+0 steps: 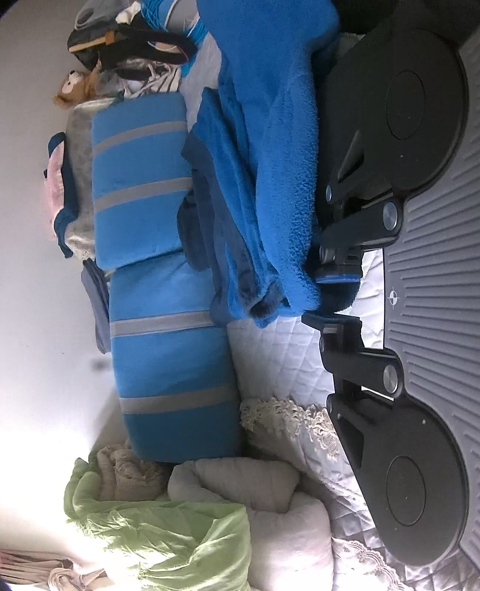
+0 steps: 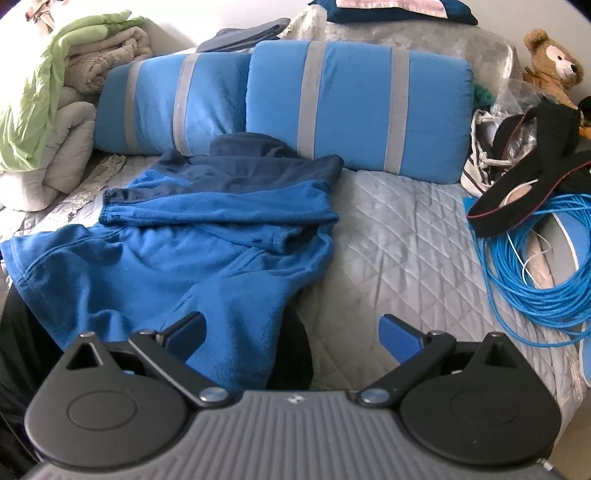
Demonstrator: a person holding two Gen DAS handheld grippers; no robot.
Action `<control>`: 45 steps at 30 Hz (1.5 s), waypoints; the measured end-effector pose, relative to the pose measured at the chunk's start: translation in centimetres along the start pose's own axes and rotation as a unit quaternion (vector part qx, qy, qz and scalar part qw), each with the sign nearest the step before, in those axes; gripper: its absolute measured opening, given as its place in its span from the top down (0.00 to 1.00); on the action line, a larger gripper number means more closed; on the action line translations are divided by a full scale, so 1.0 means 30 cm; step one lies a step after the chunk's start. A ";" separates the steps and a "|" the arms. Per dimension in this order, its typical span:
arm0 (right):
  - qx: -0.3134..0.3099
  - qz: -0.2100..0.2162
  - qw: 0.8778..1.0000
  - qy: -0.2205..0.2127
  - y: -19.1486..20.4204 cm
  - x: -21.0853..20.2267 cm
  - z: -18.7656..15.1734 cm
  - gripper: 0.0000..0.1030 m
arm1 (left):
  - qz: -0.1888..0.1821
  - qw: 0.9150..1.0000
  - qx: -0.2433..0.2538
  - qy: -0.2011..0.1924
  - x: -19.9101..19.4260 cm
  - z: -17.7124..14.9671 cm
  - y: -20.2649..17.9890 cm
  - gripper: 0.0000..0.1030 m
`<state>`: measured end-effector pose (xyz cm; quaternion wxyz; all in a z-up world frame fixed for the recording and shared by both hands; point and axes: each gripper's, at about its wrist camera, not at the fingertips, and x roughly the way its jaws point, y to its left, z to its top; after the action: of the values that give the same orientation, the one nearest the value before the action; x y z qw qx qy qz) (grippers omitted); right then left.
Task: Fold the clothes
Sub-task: 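Move the left tool to the blue fleece edge and close on it, then hold the fleece edge with the left tool while the right tool closes beside it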
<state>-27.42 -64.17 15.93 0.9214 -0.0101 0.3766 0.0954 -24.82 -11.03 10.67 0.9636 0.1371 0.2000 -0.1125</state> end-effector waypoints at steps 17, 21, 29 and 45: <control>-0.053 -0.013 0.998 0.041 0.006 -0.011 -0.101 0.00 | -0.003 1.000 0.007 0.004 0.004 0.021 0.002 0.85; -0.071 -0.021 0.996 0.051 0.027 -0.002 -0.122 0.00 | -0.006 1.000 0.001 0.008 0.006 0.021 0.006 0.85; -0.072 -0.030 0.996 0.034 0.069 0.019 -0.136 0.00 | -0.010 1.000 -0.006 0.013 0.008 0.019 0.012 0.85; -0.131 -0.065 0.988 -0.045 0.161 0.010 -0.130 0.04 | -0.015 1.000 -0.019 0.017 0.009 0.018 0.021 0.85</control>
<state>-30.80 -59.72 13.17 0.9325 -0.1508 0.3172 0.0838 -24.21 -10.65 11.16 0.9608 0.1175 0.2205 -0.1206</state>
